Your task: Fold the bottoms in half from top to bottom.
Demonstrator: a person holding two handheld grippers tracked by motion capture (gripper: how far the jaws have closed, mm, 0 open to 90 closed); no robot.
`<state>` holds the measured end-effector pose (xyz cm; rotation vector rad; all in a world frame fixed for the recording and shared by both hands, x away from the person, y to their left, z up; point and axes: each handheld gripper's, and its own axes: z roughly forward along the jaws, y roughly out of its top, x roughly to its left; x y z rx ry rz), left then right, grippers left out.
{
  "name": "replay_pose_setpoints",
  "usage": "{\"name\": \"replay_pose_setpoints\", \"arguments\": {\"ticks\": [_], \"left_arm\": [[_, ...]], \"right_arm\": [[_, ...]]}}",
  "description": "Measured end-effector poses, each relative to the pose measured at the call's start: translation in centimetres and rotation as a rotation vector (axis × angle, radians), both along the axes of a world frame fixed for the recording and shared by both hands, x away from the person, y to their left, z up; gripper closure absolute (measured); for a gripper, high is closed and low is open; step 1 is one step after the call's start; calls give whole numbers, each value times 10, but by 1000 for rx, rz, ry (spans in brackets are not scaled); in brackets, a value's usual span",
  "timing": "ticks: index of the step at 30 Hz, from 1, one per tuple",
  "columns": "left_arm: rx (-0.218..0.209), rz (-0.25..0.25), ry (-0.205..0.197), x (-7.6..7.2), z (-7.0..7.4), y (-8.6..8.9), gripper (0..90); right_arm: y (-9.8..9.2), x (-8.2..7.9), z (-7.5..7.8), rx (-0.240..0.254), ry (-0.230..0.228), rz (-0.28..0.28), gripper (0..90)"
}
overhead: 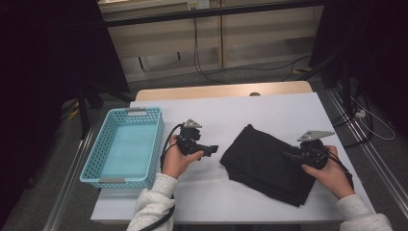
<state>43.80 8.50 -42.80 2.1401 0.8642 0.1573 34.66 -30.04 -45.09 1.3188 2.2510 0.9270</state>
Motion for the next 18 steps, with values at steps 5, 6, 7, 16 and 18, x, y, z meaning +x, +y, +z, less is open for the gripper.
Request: {"name": "replay_pose_setpoints", "arguments": {"ticks": [5, 6, 7, 16, 18], "left_arm": [[1, -1, 1, 0, 0, -1, 105], [1, -2, 0, 0, 0, -1, 105], [2, 0, -3, 0, 0, -2, 105], [3, -3, 2, 0, -1, -2, 105], [2, -4, 1, 0, -2, -3, 105]], "right_arm": [[2, 1, 7, 12, 20, 48, 857], [2, 1, 7, 12, 20, 48, 857], [1, 2, 9, 19, 15, 44, 857], [-1, 19, 19, 18, -59, 7, 851], [-3, 24, 14, 24, -50, -7, 846]]}}
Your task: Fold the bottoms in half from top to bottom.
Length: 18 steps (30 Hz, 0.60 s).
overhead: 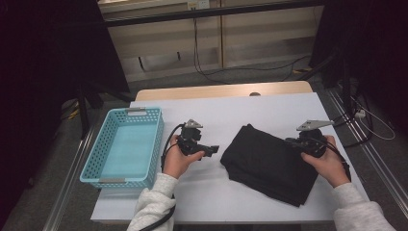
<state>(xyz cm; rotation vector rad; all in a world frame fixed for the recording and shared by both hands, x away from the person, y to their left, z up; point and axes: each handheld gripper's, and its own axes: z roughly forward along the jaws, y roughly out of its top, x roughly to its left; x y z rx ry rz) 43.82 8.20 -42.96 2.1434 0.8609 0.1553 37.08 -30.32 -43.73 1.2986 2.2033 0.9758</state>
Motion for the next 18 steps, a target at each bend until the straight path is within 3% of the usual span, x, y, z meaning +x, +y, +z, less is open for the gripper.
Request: {"name": "replay_pose_setpoints", "arguments": {"ticks": [7, 9, 12, 15, 17, 18], "left_arm": [[9, -9, 5, 0, -2, -1, 105], [8, -7, 2, 0, -1, 0, 105], [9, -3, 1, 0, -1, 0, 105], [18, -5, -4, 0, -1, 0, 106], [14, -2, -6, 0, -1, 0, 105], [14, -3, -6, -1, -1, 0, 106]], "right_arm": [[0, 7, -14, -48, 27, -44, 595], [-3, 7, -15, -25, 38, -71, 510], [-9, 7, -16, 1, 65, -102, 488], [-10, 6, -18, 50, 89, -95, 606], [-11, 5, -18, 83, 105, -74, 731], [-10, 5, -18, 74, 102, -74, 764]]}}
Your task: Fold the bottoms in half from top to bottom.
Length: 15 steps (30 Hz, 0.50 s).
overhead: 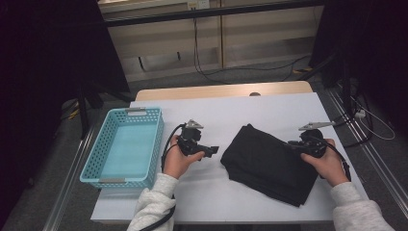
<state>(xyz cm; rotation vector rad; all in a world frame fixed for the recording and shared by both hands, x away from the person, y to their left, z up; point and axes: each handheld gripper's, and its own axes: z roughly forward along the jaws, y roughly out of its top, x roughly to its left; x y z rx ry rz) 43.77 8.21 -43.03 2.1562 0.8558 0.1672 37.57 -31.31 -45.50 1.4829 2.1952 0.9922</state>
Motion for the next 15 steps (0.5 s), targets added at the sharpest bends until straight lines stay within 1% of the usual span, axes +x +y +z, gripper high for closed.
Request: {"name": "replay_pose_setpoints", "arguments": {"ticks": [1, 2, 3, 4, 7, 8, 9, 10, 11, 15], "left_arm": [[2, 0, -3, 0, 0, 0, 105], [1, -3, -4, 0, 0, 0, 105], [-1, -3, -5, 0, 1, 0, 106], [0, -1, -6, -1, 1, 0, 105], [1, -2, -4, -1, 1, -1, 105], [0, -3, -5, -1, 1, -1, 106], [8, 12, -17, -1, 2, -1, 106], [10, 11, -20, -1, 2, -1, 105], [3, -4, -9, 0, 2, 0, 106], [-2, -4, -8, -1, 2, 0, 106]], "right_arm": [[0, 0, 0, 3, 2, 2, 798], [1, -1, 2, -3, 0, 11, 813], [2, -1, 2, -7, 1, 15, 819], [2, -2, 3, 1, 5, 10, 825], [1, -3, 6, 13, 8, 10, 833], [-1, -5, 10, 34, 10, 11, 833], [-1, -5, 10, 34, 10, 11, 833], [-1, -7, 13, 37, 2, 9, 834], [-2, -9, 16, 45, -4, 7, 834], [-3, -16, 23, 64, -4, 3, 834]]}}
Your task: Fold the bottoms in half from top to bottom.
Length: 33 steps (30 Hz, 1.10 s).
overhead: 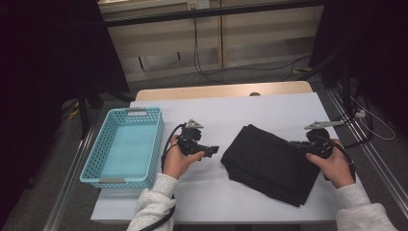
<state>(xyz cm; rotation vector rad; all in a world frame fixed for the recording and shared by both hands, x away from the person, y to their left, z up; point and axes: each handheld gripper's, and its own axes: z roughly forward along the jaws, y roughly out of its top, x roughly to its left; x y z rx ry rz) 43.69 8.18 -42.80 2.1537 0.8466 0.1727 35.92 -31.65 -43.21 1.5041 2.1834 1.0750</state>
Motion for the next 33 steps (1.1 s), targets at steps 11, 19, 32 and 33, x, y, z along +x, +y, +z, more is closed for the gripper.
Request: {"name": "replay_pose_setpoints", "arguments": {"ticks": [11, 19, 32, 33], "left_arm": [[-17, 0, 3, 0, 1, -1, 104], [-23, -23, 20, -4, -1, -10, 100], [-25, -28, 22, -6, -1, -14, 98], [-26, -28, 21, -6, -1, -14, 98]], "right_arm": [[-16, -21, 8, 52, -3, -8, 835], [-26, -30, 9, 72, 8, -23, 835], [-37, -44, 6, 39, 24, -42, 835], [-38, -46, 5, 22, 27, -47, 835]]}}
